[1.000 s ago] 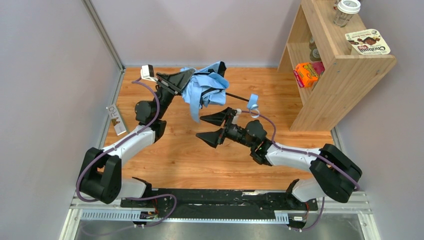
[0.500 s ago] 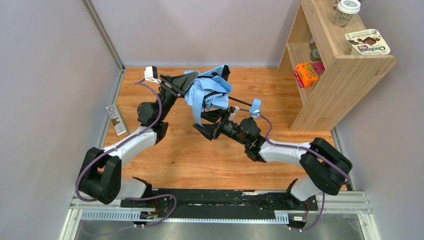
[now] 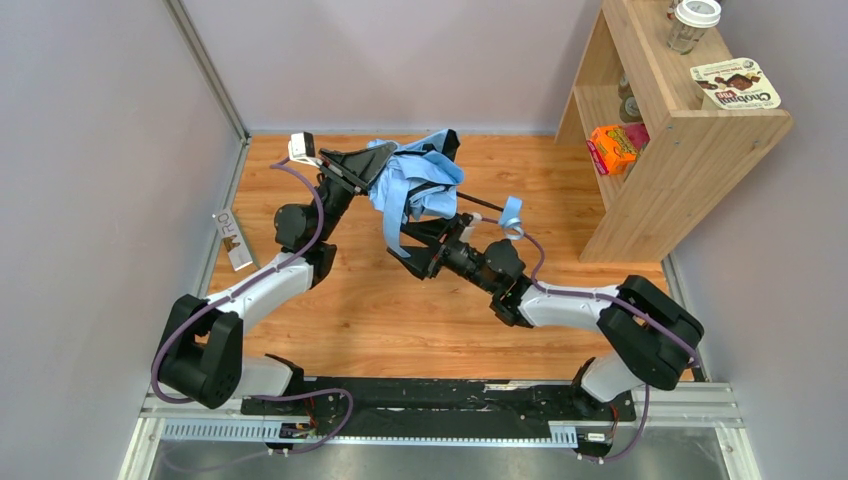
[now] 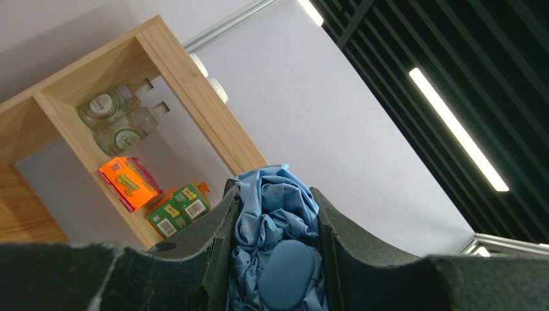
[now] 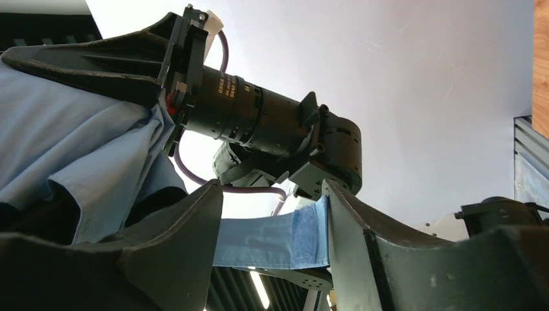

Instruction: Put away the umbrella

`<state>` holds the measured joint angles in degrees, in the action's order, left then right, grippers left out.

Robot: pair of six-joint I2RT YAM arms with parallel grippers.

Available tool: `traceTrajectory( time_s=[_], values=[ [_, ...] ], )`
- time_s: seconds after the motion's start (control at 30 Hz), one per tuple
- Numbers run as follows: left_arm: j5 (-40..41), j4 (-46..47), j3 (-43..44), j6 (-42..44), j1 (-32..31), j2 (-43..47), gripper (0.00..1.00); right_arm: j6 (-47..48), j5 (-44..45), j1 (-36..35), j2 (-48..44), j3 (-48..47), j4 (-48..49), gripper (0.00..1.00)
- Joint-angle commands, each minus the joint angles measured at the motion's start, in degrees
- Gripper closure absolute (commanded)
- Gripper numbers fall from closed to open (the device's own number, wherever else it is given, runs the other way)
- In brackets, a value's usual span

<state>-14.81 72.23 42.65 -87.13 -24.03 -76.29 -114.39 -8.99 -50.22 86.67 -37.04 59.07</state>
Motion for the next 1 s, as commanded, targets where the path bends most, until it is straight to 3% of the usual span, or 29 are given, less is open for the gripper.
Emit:
traceTrajectory(
  time_s=[0.0, 0.07, 0.23, 0.43, 0.63, 0.77, 0.97],
  values=[
    [0.75, 11.71, 2.95, -0.85, -0.31, 0.36, 1.00, -35.90, 0.12, -0.41, -3.79, 2.32, 0.26, 0.43],
    [0.31, 11.80, 3.75, -0.67, -0.31, -0.17, 1.00, -36.17, 0.29, -0.50, -4.58, 2.76, 0.00, 0.50],
    [0.66, 11.71, 3.49, -0.76, -0.31, -0.26, 1.00, -36.08, 0.47, -0.41, -5.81, 3.20, -0.79, 0.50],
    [1.01, 11.71, 3.05, -0.67, -0.31, -0.09, 1.00, -35.99, -0.59, -0.50, -5.64, 2.85, 0.08, 0.59],
    [1.27, 11.71, 3.58, -1.02, -0.31, -0.26, 1.00, -34.06, -4.35, -0.50, -5.03, 3.55, 0.52, 0.51],
    [1.45, 11.71, 3.66, -0.85, -0.23, -0.35, 1.00, -34.23, -5.59, -0.50, -3.27, 3.11, 4.47, 0.64],
    [1.89, 11.80, 3.49, -0.84, -0.31, -0.53, 1.00, -33.36, -5.95, -0.58, -5.02, 2.67, 1.14, 0.69]
  ],
)
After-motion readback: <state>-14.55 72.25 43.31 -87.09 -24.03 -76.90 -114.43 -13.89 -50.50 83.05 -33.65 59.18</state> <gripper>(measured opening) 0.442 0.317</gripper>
